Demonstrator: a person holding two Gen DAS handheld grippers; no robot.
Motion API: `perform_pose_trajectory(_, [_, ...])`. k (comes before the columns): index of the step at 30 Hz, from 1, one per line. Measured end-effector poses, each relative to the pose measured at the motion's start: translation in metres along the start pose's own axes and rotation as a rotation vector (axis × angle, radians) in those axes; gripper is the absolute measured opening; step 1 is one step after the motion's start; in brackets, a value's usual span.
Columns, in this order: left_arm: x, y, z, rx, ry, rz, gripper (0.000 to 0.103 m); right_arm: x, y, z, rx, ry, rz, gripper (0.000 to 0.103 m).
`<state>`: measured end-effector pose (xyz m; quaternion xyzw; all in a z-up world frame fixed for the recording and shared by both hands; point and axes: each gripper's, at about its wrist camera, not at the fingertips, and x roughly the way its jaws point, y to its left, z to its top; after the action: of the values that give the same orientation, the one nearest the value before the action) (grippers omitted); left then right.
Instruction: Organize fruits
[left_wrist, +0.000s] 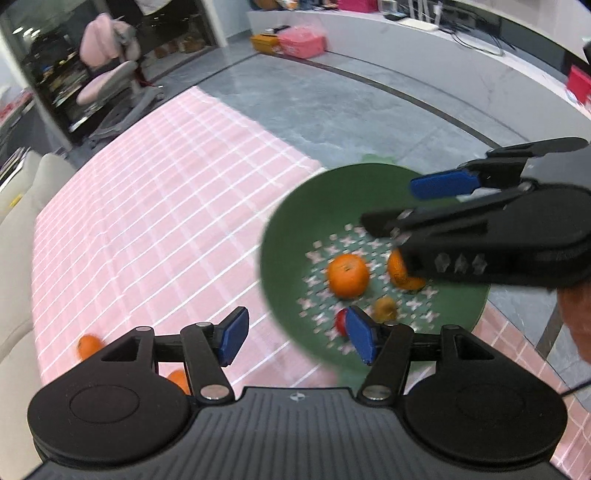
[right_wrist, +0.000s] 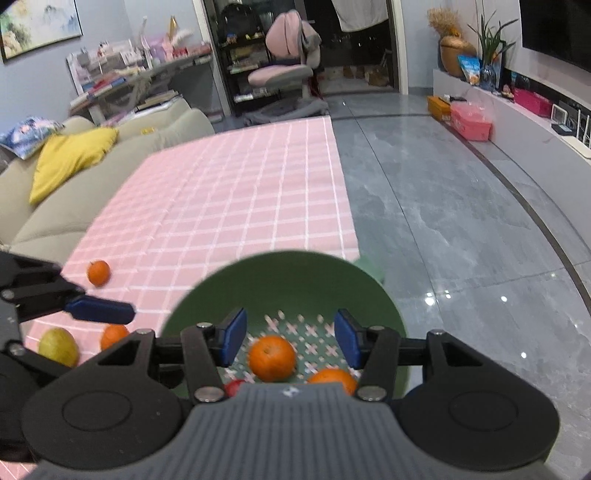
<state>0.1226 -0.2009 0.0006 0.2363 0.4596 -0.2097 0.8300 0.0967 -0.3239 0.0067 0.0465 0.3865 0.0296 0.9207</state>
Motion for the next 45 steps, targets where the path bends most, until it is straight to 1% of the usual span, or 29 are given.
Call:
perform_pose_trajectory(3, [-0.015,0.021,-0.018,-0.051,-0.009,0.025,0.071,-0.007,0.012,0.002,-0.029,-0.036,0.003,0.051])
perform_pose_trajectory(6, [-0.033,0.046,-0.042,-0.128,-0.007,0.046,0.071,-0.012,0.023,0.003,-0.040,-0.057,0.020,0.051])
perform_pose_trajectory(9, [-0.052,0.069,-0.068,-0.199,-0.015,0.082,0.072,-0.015,0.036,0.002,-0.060,-0.066,0.036,0.051])
perform_pose_trajectory(13, [-0.070,0.093,-0.102,-0.268,-0.012,0.108,0.072,-0.016,0.056,-0.004,-0.102,-0.064,0.052,0.051])
perform_pose_trajectory(17, [-0.078,0.109,-0.131,-0.323,-0.005,0.124,0.072,-0.015,0.078,-0.011,-0.154,-0.064,0.067,0.051])
perform_pose_trajectory(19, [-0.080,0.115,-0.146,-0.356,-0.002,0.119,0.072,-0.014,0.089,-0.015,-0.178,-0.061,0.078,0.051])
perform_pose_trajectory(24, [-0.074,0.128,-0.176,-0.403,0.006,0.116,0.072,-0.014,0.119,-0.024,-0.242,-0.063,0.100,0.051])
perform_pose_trajectory(28, [-0.065,0.137,-0.190,-0.448,-0.003,0.108,0.072,-0.013,0.142,-0.035,-0.327,-0.060,0.117,0.051])
perform_pose_trajectory(31, [-0.059,0.143,-0.197,-0.490,-0.010,0.094,0.072,-0.008,0.155,-0.045,-0.370,-0.036,0.131,0.051])
perform_pose_trajectory(35, [-0.050,0.148,-0.203,-0.514,-0.018,0.088,0.072,0.001,0.169,-0.057,-0.426,-0.009,0.134,0.051])
perform_pose_trajectory(38, [-0.046,0.157,-0.206,-0.572,-0.026,0.077,0.072,0.009,0.175,-0.064,-0.442,0.018,0.134,0.051])
perform_pose_trajectory(41, [-0.045,0.165,-0.206,-0.640,-0.062,0.057,0.073,0.015,0.182,-0.069,-0.453,0.034,0.143,0.051])
perform_pose_trajectory(43, [-0.041,0.167,-0.203,-0.652,-0.065,0.056,0.073,0.018,0.186,-0.074,-0.473,0.045,0.145,0.051])
perform_pose_trajectory(45, [-0.037,0.166,-0.198,-0.641,-0.062,0.065,0.073,0.022,0.188,-0.078,-0.482,0.062,0.147,0.051])
